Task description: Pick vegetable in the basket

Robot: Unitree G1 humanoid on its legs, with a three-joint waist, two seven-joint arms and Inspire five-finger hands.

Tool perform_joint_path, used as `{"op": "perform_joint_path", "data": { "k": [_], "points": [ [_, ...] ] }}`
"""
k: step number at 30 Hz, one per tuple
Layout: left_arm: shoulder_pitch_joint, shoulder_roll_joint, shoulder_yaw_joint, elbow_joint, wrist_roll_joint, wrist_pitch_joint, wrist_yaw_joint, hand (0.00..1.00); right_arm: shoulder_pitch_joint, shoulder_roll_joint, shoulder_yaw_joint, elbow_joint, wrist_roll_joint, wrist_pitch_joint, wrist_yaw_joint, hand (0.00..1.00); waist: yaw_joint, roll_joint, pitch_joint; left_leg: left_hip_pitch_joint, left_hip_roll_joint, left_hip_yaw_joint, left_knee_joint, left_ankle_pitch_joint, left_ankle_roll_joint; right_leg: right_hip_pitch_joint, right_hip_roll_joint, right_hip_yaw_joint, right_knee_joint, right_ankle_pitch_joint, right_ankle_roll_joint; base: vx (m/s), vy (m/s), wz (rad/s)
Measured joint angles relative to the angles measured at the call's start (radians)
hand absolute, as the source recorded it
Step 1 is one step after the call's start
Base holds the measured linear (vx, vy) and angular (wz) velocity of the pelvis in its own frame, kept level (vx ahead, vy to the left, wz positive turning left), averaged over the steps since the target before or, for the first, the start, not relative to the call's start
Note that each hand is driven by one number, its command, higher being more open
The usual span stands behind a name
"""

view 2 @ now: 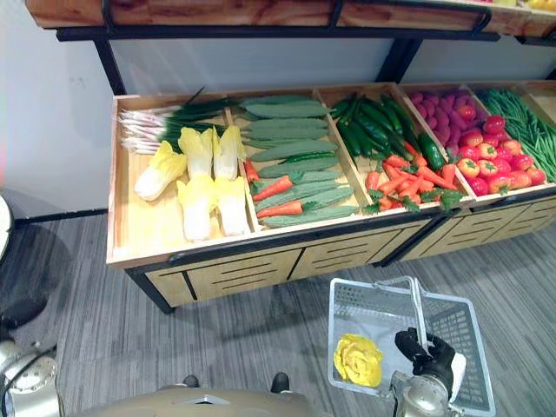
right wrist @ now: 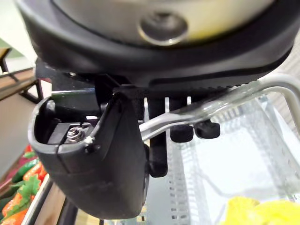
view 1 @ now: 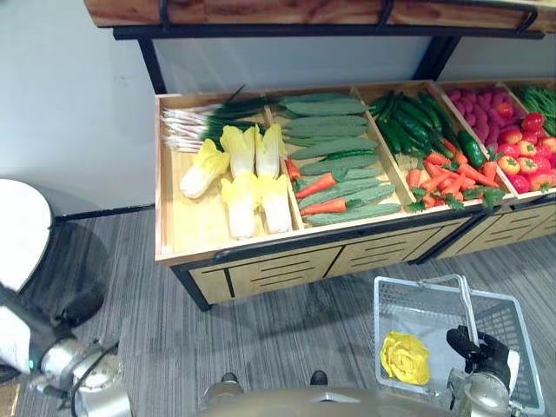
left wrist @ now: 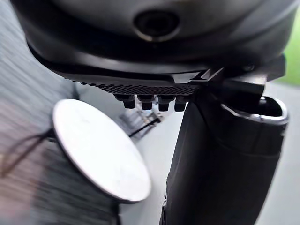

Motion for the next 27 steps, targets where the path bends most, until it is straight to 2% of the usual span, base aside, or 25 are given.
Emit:
{"op": "perform_joint_path", "data": {
  "k": [3, 5, 8, 10, 13, 20, 24, 26, 27],
  "points": [
    [-0.007, 0.015, 0.032, 0.274, -0.059, 0.001, -0.037, 1.0, 0.01, 0.014, 0.001, 0.011, 0.002, 0.0, -0.001, 0.0, -0.002, 0.002, -0.018, 0.026, -0.005, 0.006, -0.054, 0.023, -0.008, 0.0, 0.0, -0.002, 0.0, -0.01, -0.001, 0.06, -0.022, 0.02],
    [-0.019, 0.03, 0.032, 0.48, -0.167, 0.001, -0.118, 1.0, 0.0, 0.016, 0.003, 0.055, 0.009, 0.0, -0.001, 0.0, -0.005, -0.001, -0.022, 0.047, -0.011, 0.006, -0.1, 0.047, -0.014, -0.002, 0.0, -0.003, 0.0, -0.013, -0.002, 0.05, -0.013, 0.01],
    [-0.025, 0.039, 0.024, 0.691, -0.283, -0.009, -0.221, 1.0, -0.021, 0.02, 0.005, 0.125, 0.01, 0.0, -0.001, 0.0, -0.007, -0.008, -0.024, 0.064, -0.017, 0.006, -0.13, 0.058, -0.007, -0.001, -0.001, 0.0, 0.001, -0.02, 0.003, 0.06, -0.005, -0.02],
    [-0.038, 0.038, 0.019, 0.769, -0.315, -0.009, -0.269, 1.0, -0.034, 0.02, 0.005, 0.158, 0.01, 0.0, 0.001, 0.0, -0.013, -0.01, -0.023, 0.064, -0.022, 0.006, -0.132, 0.058, -0.006, -0.002, -0.005, 0.003, 0.001, -0.022, 0.005, 0.06, 0.005, -0.01],
    [-0.028, 0.041, -0.015, 0.801, -0.318, -0.016, -0.314, 1.0, -0.047, 0.02, 0.005, 0.195, 0.011, 0.0, 0.005, 0.0, -0.021, -0.007, -0.022, 0.068, -0.029, 0.006, -0.132, 0.055, -0.005, -0.002, -0.008, 0.007, 0.008, -0.025, 0.007, 0.03, 0.007, -0.01],
    [-0.046, 0.081, -0.134, 0.815, -0.308, -0.093, -0.373, 1.0, -0.071, 0.019, 0.005, 0.209, 0.014, 0.0, 0.005, 0.0, -0.034, 0.008, -0.022, 0.089, -0.044, 0.022, -0.13, 0.041, -0.001, -0.003, -0.014, 0.03, 0.024, -0.03, 0.004, -0.02, 0.008, -0.1],
    [-0.041, 0.082, -0.187, 0.82, -0.302, -0.1, -0.393, 1.0, -0.07, 0.011, 0.005, 0.209, 0.015, 0.0, 0.005, 0.0, -0.056, 0.012, -0.021, 0.101, -0.051, 0.024, -0.131, 0.034, -0.004, -0.004, -0.022, 0.031, 0.041, -0.049, -0.001, -0.04, 0.005, -0.02],
    [-0.039, 0.082, -0.197, 0.823, -0.302, -0.1, -0.399, 1.0, -0.069, 0.002, 0.005, 0.209, 0.017, 0.0, 0.005, 0.0, -0.057, 0.01, -0.016, 0.108, -0.052, 0.032, -0.121, 0.025, -0.001, -0.003, -0.024, 0.038, 0.051, -0.053, 0.002, 0.0, 0.016, -0.12],
    [-0.041, 0.083, -0.208, 0.823, -0.303, -0.1, -0.4, 1.0, -0.07, -0.007, 0.003, 0.209, 0.017, 0.0, 0.005, 0.0, -0.056, 0.011, -0.006, 0.089, -0.047, 0.04, -0.046, -0.016, 0.007, -0.002, -0.029, 0.052, 0.063, -0.055, 0.005, 0.0, 0.023, -0.19]
  ]
}}
